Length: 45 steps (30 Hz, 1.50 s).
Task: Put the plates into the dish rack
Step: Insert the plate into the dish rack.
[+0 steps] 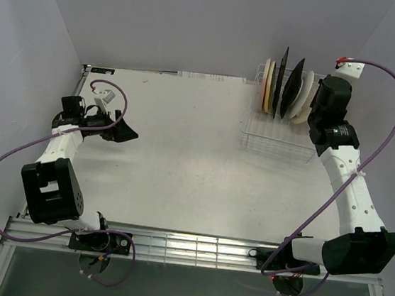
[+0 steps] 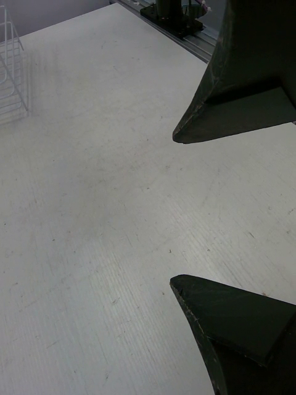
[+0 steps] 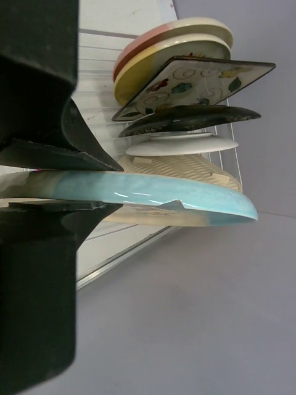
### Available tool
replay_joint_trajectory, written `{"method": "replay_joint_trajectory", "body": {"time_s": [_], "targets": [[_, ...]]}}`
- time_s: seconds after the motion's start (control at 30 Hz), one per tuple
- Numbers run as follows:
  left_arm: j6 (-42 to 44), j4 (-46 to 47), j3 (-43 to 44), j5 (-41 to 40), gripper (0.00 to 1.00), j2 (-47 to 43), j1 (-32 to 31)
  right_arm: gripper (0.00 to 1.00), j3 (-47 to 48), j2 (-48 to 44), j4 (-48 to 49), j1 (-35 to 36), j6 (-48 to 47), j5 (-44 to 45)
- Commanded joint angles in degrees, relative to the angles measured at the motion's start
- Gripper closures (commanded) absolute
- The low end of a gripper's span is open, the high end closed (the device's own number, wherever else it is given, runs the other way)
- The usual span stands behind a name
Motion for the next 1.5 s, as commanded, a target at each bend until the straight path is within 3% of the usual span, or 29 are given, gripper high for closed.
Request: {"method": "replay_joint_trajectory", "body": {"time_s": [0.0, 0.3, 0.43, 0.6, 0.83, 1.47], "targets": [[0.6, 1.1, -0.6, 1.8, 0.02, -3.6, 0.2, 0.92, 1.2, -2.3, 9.1, -2.1, 1.0, 1.0], [0.7, 1.1, -1.0, 2.3, 0.02, -4.4, 0.2, 0.92, -2.4, -2.6, 10.8, -9.7, 4.3, -6.1], [0.8, 1.1, -1.1, 2.5, 0.02, -4.6, 0.2, 0.92, -6.0, -3.7, 13.0, -15.3, 7.9, -14.8], [1.0, 1.1, -1.1, 2.8, 0.02, -4.8, 0.1, 0.92, -13.3, -6.0, 23.9, -20.4, 11.1, -23.8], [1.0, 1.1, -1.3, 3.1, 0.02, -5.2, 0.2, 0.92, -19.3, -6.9, 31.1, -25.5, 14.6, -31.6], [1.1, 1.1, -1.8, 3.4, 0.02, -5.8, -0.4, 0.92, -18.8, -2.7, 38.8, -25.9, 7.9, -33.0]]}}
